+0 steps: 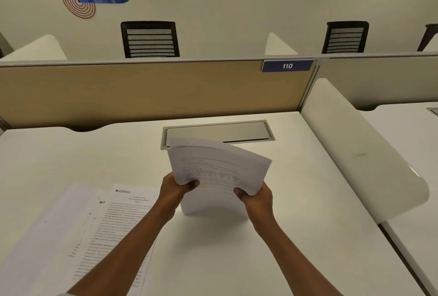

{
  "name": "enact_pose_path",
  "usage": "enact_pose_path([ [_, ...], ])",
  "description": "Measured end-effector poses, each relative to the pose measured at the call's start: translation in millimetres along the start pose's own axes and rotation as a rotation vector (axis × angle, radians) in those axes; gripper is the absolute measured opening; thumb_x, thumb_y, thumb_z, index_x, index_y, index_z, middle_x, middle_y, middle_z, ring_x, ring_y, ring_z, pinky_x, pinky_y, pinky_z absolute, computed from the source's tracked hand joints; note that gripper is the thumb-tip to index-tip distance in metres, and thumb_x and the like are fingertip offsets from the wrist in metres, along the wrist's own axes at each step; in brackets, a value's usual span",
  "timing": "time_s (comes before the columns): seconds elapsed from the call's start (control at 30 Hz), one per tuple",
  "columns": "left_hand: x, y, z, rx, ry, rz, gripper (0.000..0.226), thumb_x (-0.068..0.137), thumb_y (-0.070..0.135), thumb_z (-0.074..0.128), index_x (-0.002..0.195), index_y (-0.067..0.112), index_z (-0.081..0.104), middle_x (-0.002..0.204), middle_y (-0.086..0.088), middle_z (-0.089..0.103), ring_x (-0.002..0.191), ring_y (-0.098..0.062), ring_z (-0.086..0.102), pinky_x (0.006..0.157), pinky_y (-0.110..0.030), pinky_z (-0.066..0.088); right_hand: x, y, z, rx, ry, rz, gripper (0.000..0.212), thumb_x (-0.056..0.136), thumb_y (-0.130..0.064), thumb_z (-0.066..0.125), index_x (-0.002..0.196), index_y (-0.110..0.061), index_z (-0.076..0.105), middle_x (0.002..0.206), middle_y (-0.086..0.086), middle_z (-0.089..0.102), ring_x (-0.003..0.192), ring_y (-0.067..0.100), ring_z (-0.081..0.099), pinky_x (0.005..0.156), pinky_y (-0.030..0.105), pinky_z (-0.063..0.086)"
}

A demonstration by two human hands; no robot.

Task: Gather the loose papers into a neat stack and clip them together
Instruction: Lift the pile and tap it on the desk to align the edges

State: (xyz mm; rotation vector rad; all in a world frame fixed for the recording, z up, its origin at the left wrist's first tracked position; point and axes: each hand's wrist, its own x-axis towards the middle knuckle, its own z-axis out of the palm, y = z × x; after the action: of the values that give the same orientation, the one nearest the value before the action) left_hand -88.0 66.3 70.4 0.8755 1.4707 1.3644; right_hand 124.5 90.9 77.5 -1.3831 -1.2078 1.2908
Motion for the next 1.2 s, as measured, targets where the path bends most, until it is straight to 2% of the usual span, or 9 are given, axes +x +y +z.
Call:
enact_pose_path([
  [0.27, 3, -3, 5, 0.043, 0.032, -0.018, 0.030, 0.074, 0.001, 0.078, 0.092, 0.025, 0.071, 0.099, -0.002, 0.075, 0.095, -0.025, 0.068, 0.086, -0.041, 0.056, 8, 2, 1, -0.005, 0.030, 0.006, 0.022, 0.079, -0.004, 0.072, 0.076, -0.025, 0.064, 0.083, 0.001, 0.071, 0.081, 0.022, 0.066, 0.068, 0.025, 0.052],
  [0.4, -3, -7, 4, 0.043, 0.062, -0.033, 0.033, 0.070, 0.001, 0.081, 0.089, 0.026, 0.071, 0.095, 0.001, 0.075, 0.092, -0.022, 0.069, 0.082, -0.038, 0.057, 7, 7, -4, -0.018, 0.018, 0.015, 0.019, 0.077, -0.004, 0.073, 0.076, -0.022, 0.065, 0.082, 0.004, 0.071, 0.083, 0.027, 0.067, 0.073, 0.035, 0.057],
  [0.47, -6, -9, 4, 0.055, 0.071, -0.039, 0.037, 0.068, -0.001, 0.082, 0.089, 0.027, 0.070, 0.094, 0.003, 0.075, 0.091, -0.019, 0.069, 0.077, -0.032, 0.057, 6, 10, -5, -0.015, -0.003, 0.021, 0.023, 0.075, -0.003, 0.075, 0.082, -0.022, 0.065, 0.086, 0.004, 0.071, 0.088, 0.027, 0.067, 0.077, 0.038, 0.059],
  [0.57, -5, -5, 2, 0.063, 0.051, -0.008, 0.037, 0.067, 0.001, 0.082, 0.090, 0.027, 0.070, 0.089, 0.009, 0.076, 0.085, -0.012, 0.071, 0.069, -0.022, 0.057, 5, 0, -5, 0.038, -0.018, -0.039, 0.037, 0.073, 0.000, 0.076, 0.092, -0.027, 0.062, 0.095, 0.000, 0.069, 0.094, 0.021, 0.066, 0.072, 0.028, 0.058],
  [0.67, -1, 3, 0, 0.065, 0.017, 0.016, 0.037, 0.065, 0.003, 0.085, 0.092, 0.024, 0.071, 0.091, 0.009, 0.076, 0.083, -0.009, 0.072, 0.067, -0.022, 0.058, 6, -21, -9, 0.050, 0.043, -0.172, 0.049, 0.071, -0.002, 0.079, 0.108, -0.024, 0.056, 0.101, -0.005, 0.065, 0.098, 0.018, 0.063, 0.072, 0.023, 0.055],
  [0.77, 3, 8, 0, 0.042, 0.010, 0.010, 0.038, 0.058, 0.011, 0.085, 0.091, 0.022, 0.072, 0.092, 0.006, 0.077, 0.083, -0.012, 0.072, 0.070, -0.025, 0.058, 3, -46, -9, 0.063, 0.100, -0.328, 0.070, 0.074, -0.008, 0.079, 0.127, -0.025, 0.037, 0.112, -0.004, 0.056, 0.105, 0.013, 0.057, 0.085, 0.022, 0.054],
  [0.87, 6, 7, 1, 0.015, 0.001, 0.004, 0.037, 0.056, 0.011, 0.082, 0.091, 0.020, 0.072, 0.092, 0.004, 0.077, 0.084, -0.014, 0.072, 0.070, -0.025, 0.057, -1, -73, -6, -0.164, 0.242, -0.632, 0.070, 0.074, -0.025, 0.073, 0.130, -0.024, 0.031, 0.124, 0.002, 0.049, 0.111, 0.020, 0.052, 0.094, 0.028, 0.047],
  [1.0, 6, 6, 2, -0.018, 0.008, -0.005, 0.038, 0.059, 0.003, 0.082, 0.093, 0.017, 0.072, 0.093, 0.000, 0.077, 0.087, -0.019, 0.071, 0.070, -0.025, 0.056, -9, -107, 10, -0.762, 0.433, -1.013, 0.062, 0.071, -0.035, 0.066, 0.128, -0.014, 0.050, 0.130, 0.015, 0.057, 0.123, 0.033, 0.046, 0.099, 0.044, 0.033],
  [1.2, 3, 12, 5, 0.057, 0.051, 0.016, 0.035, 0.074, -0.007, 0.074, 0.086, 0.025, 0.067, 0.078, 0.005, 0.074, 0.075, -0.016, 0.067, 0.063, -0.025, 0.054, -17, -115, 57, -1.119, 0.148, -0.961, 0.063, 0.078, -0.045, 0.053, 0.130, -0.010, 0.053, 0.139, 0.010, 0.052, 0.137, 0.031, 0.030, 0.107, 0.049, 0.023],
])
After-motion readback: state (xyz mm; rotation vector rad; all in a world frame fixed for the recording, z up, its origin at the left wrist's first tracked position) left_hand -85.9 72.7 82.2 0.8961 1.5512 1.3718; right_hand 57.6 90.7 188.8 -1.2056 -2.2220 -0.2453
